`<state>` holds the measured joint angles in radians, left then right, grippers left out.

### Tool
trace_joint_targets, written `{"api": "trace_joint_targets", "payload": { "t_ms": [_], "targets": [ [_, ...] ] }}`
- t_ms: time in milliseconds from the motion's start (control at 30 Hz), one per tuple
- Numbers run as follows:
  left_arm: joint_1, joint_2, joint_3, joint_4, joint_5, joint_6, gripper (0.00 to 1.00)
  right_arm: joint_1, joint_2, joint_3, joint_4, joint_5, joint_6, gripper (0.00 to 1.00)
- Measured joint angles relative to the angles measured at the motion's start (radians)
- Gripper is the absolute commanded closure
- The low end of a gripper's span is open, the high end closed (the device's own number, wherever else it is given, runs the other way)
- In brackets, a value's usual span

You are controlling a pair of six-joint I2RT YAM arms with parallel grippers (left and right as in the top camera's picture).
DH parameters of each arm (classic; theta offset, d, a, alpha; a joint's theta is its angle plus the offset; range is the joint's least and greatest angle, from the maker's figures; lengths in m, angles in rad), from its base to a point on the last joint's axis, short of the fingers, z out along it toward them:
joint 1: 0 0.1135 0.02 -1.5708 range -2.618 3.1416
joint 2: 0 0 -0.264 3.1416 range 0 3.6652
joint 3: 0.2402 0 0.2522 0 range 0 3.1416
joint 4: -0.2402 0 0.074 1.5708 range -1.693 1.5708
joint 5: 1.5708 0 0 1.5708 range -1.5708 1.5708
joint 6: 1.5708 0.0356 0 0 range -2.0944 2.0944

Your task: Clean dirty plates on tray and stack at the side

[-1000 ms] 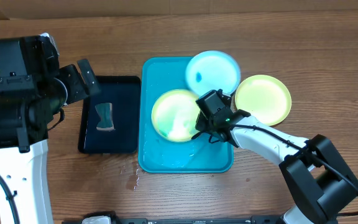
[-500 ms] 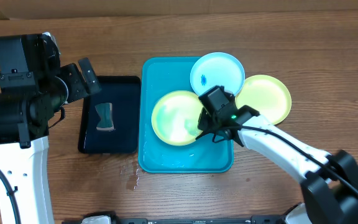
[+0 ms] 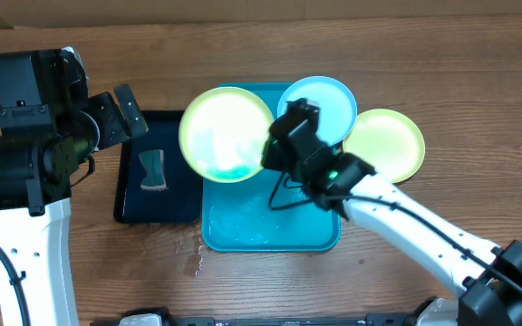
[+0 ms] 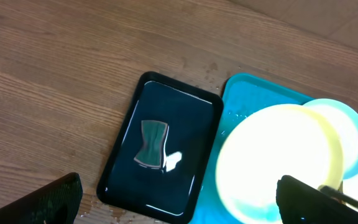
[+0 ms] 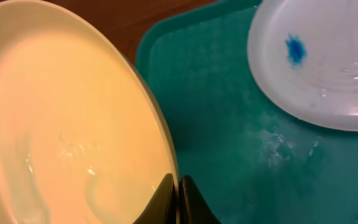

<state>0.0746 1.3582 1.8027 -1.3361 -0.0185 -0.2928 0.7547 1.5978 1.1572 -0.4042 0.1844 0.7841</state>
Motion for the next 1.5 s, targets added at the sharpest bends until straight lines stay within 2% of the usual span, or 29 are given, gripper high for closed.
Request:
{"api": "trace_joint_targets", "payload": {
  "t_ms": [267,567,900,1200,1500],
  "targets": [
    [0.000,0.000,0.000,0.000,0.000,0.000,0.00,0.156,0.066,0.000,0.103,0.171,-0.035,0.96],
    [0.000,0.000,0.000,0.000,0.000,0.000,0.00,0.267,0.189,0.000,0.211,0.348,-0.204,0.96],
    [0.000,0.000,0.000,0.000,0.000,0.000,0.00,0.302,0.193,0.142,0.263,0.544,-0.520,0.96],
    [0.000,0.000,0.000,0.000,0.000,0.000,0.00,0.374,0.193,0.180,0.555,0.624,-0.929,0.96],
    [0.000,0.000,0.000,0.003,-0.001,-0.001,0.00,0.394,0.193,0.180,0.708,0.639,-1.276,0.96]
  ]
}}
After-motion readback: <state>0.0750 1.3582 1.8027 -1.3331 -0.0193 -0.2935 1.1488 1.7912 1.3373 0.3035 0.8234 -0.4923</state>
